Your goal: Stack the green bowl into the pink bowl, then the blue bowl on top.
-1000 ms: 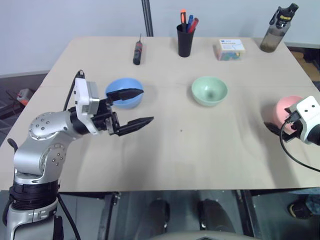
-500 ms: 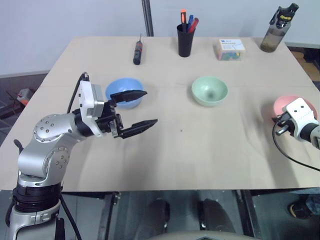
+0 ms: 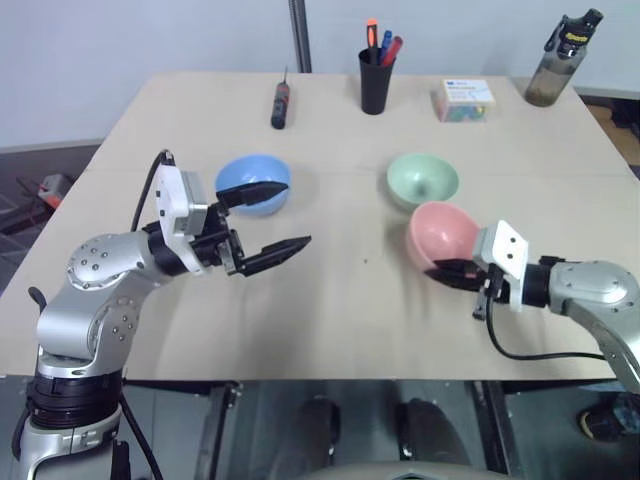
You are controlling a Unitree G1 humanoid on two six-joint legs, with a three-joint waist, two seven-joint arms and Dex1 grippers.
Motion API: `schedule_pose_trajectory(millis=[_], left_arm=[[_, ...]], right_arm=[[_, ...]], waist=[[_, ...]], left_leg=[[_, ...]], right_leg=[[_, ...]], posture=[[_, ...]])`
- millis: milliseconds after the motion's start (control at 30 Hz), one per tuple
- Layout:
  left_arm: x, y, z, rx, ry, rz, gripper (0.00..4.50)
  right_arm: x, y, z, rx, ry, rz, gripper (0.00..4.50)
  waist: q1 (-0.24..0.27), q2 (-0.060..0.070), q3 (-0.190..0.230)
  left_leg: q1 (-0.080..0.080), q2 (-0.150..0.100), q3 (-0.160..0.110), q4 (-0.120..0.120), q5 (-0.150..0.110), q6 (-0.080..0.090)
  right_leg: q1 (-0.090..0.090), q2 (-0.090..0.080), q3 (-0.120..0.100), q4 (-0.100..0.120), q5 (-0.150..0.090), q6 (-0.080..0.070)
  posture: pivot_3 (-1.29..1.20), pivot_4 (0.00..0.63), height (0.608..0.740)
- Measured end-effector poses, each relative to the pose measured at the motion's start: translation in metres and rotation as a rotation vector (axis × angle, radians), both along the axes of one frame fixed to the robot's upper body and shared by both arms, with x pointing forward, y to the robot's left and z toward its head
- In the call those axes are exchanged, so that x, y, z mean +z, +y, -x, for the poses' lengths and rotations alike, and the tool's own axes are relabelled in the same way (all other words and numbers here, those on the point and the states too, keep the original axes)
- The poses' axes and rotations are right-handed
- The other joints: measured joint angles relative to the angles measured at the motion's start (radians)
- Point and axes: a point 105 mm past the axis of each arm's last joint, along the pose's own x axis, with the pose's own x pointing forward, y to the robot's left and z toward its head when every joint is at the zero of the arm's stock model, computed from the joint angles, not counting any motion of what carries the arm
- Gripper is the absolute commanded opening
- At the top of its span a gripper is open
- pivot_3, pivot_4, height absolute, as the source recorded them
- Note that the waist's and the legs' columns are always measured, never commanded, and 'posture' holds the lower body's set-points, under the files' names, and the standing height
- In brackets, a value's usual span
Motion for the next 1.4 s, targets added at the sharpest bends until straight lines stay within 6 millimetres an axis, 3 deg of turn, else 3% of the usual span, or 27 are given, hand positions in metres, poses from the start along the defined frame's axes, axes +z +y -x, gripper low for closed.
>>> schedule_pose_trajectory(millis=[33,100,167,267,300,333,433,567,667,767,900,1000,1100,1400], left_arm=[[0.001,-0.001,0.0,-0.004,-0.005,0.004,4.5],[0.003,-0.003,-0.001,-0.012,-0.016,0.006,4.5],[0.003,-0.004,-0.001,-0.014,-0.016,0.007,4.5],[0.001,-0.003,0.0,-0.012,-0.009,0.007,4.5],[0.0,-0.003,0.0,-0.009,-0.004,0.007,4.5],[0.0,-0.003,0.0,-0.008,-0.001,0.007,4.5],[-0.003,-0.002,-0.002,0.033,0.017,0.008,4.5],[-0.013,0.003,-0.005,0.107,0.07,0.001,4.5],[-0.017,0.003,-0.005,0.127,0.097,-0.005,4.5],[-0.017,0.003,-0.005,0.123,0.105,-0.005,4.5],[-0.012,0.001,-0.004,0.103,0.099,0.029,4.5],[-0.011,0.001,-0.003,0.099,0.105,0.05,4.5],[-0.009,0.004,-0.002,0.11,0.104,0.062,4.5],[-0.01,0.004,0.007,0.129,0.106,0.067,4.5]], right_arm=[[-0.002,0.01,0.001,0.034,0.007,-0.002,0.06],[-0.012,0.03,-0.003,0.083,0.042,-0.003,0.73],[-0.021,0.038,-0.008,0.099,0.084,0.003,1.43],[-0.024,0.04,-0.01,0.118,0.097,0.007,2.49],[-0.024,0.04,-0.01,0.122,0.099,0.006,3.12],[-0.024,0.04,-0.01,0.123,0.099,0.006,3.27],[-0.007,0.03,-0.015,0.085,0.049,-0.026,4.34],[0.04,-0.001,-0.036,-0.021,-0.151,-0.055,4.44],[0.065,-0.033,-0.072,-0.142,-0.324,0.037,4.44],[0.053,-0.057,-0.102,-0.231,-0.361,0.131,4.44],[0.015,-0.053,-0.126,-0.225,-0.319,0.182,4.44],[0.008,-0.037,-0.14,-0.199,-0.317,0.163,4.44],[0.007,-0.032,-0.148,-0.195,-0.324,0.161,3.77],[-0.001,-0.027,-0.15,-0.139,-0.312,0.177,0.05]], waist=[[-0.001,0.0,0.0],[-0.003,0.0,0.0],[-0.002,0.0,0.0],[0.001,0.0,0.0],[0.0,0.0,0.0],[-0.001,0.0,0.0],[-0.002,0.001,0.0],[-0.002,0.001,0.001],[-0.003,0.0,0.0],[-0.004,0.0,0.0],[-0.013,0.001,0.001],[-0.025,0.001,0.001],[-0.027,0.001,0.001],[-0.027,0.001,0.001]], left_leg=[[0.0,0.0,0.0,0.0,0.0,0.0],[0.0,0.0,0.0,-0.001,0.0,0.0],[-0.001,0.0,0.0,-0.001,0.0,0.0],[-0.002,-0.001,-0.001,-0.001,0.0,0.0],[-0.002,-0.001,-0.001,-0.001,0.0,0.0],[-0.002,-0.001,-0.001,-0.001,0.0,0.0],[-0.002,0.0,-0.001,-0.001,0.0,0.0],[-0.001,-0.001,-0.001,-0.001,0.0,0.0],[0.0,-0.001,0.0,-0.001,0.0,0.0],[0.0,0.0,0.001,-0.002,0.0,-0.001],[-0.001,0.0,0.003,-0.003,0.0,-0.001],[-0.002,0.0,0.002,-0.003,0.0,-0.001],[-0.002,0.0,0.002,-0.003,0.0,-0.001],[-0.002,0.0,0.001,-0.003,0.0,-0.001]], right_leg=[[0.0,0.0,0.0,0.0,0.0,0.0],[-0.001,0.001,0.0,0.0,0.0,0.0],[-0.001,0.0,0.0,0.0,0.0,0.0],[-0.001,0.0,-0.001,-0.001,0.0,0.0],[-0.001,0.0,-0.001,-0.001,0.0,0.0],[-0.001,0.0,-0.001,-0.001,0.0,0.0],[-0.001,0.0,-0.001,-0.001,0.0,0.0],[-0.001,0.0,0.0,-0.001,0.0,0.0],[-0.001,0.0,0.0,0.0,0.0,0.0],[-0.001,0.001,0.0,0.0,0.0,0.0],[-0.003,0.0,0.002,-0.001,0.0,0.0],[-0.003,0.0,0.002,-0.001,0.0,0.0],[-0.003,0.0,0.001,-0.001,0.0,0.0],[-0.003,-0.001,0.001,-0.001,0.0,0.0]], posture=[[0.0,0.15,0.74],[0.0,0.15,0.74],[0.0,0.15,0.74],[0.0,0.15,0.74],[0.0,0.15,0.74],[0.0,0.15,0.74],[0.0,0.15,0.74],[0.0,0.15,0.74],[0.0,0.15,0.74],[0.0,0.15,0.74],[0.0,0.15,0.74],[0.0,0.15,0.74],[0.0,0.15,0.74],[0.0,0.15,0.74]])
